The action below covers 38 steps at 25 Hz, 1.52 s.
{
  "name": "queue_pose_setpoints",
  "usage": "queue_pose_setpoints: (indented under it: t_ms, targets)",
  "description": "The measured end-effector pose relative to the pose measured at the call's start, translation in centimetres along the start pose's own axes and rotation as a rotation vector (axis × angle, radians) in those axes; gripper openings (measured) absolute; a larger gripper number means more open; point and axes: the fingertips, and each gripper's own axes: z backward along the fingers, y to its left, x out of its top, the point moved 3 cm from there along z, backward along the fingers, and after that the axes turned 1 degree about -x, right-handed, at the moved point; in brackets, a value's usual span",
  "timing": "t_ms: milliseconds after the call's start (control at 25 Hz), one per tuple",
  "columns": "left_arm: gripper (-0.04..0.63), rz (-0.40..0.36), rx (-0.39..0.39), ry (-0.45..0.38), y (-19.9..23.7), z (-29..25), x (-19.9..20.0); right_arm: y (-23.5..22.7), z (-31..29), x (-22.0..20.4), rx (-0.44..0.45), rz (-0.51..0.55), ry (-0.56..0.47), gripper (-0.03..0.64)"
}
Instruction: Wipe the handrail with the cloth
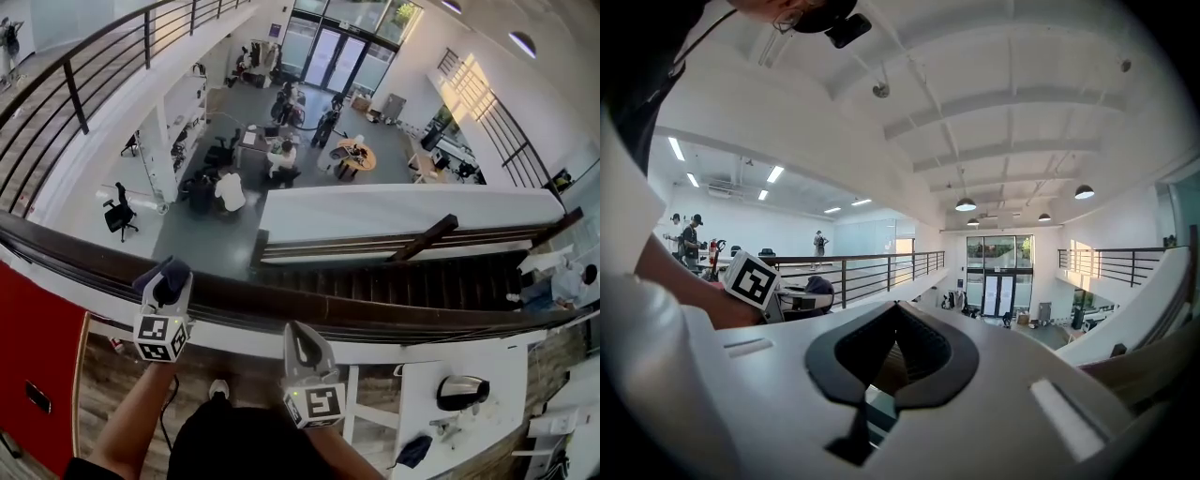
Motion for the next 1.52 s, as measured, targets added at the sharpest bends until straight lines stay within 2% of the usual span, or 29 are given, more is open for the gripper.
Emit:
queue_pose_setpoints:
  t_ms: [280,520,680,880,1000,1360,1520]
  targets:
    - [0.127,-0.011,-0.051,0.039,-1.2,-0.2,-0.1,1.0,-0.1,0.0,0.011,-0.027,-0.008,0.002]
    - [0.129,0.007,-0.049,0.043,-2.1,-0.5,0.2,0.1,0.6,-0.1,-0.018,-0.051,0.004,0.002]
    - [0.129,-0.031,-0.047,0.047,-3.3,-0.7,0.1,-1.2,1.1,-0.8,-0.045,-0.068,0.023,0.002]
    - [0.13,-0.034,-0.067,0.044,-4.7,-0.9,0.1,-2.9,1.4,-1.1,-0.073,-0.119,0.021,0.002]
    - [0.13,-0.035,-0.065,0.046,-5.5,-1.0,0.0,-3.5,1.5,-1.2,-0.069,-0.145,0.019,0.002]
    - [0.135,-0.023,-0.058,0.055,-7.7,-1.3,0.0,-4.8,1.6,-1.1,-0.04,-0.137,0.02,0.002]
    - [0.138,-0.016,-0.048,0.064,-8.8,-1.5,-0.1,-6.2,1.7,-1.4,-0.063,-0.139,0.02,0.002]
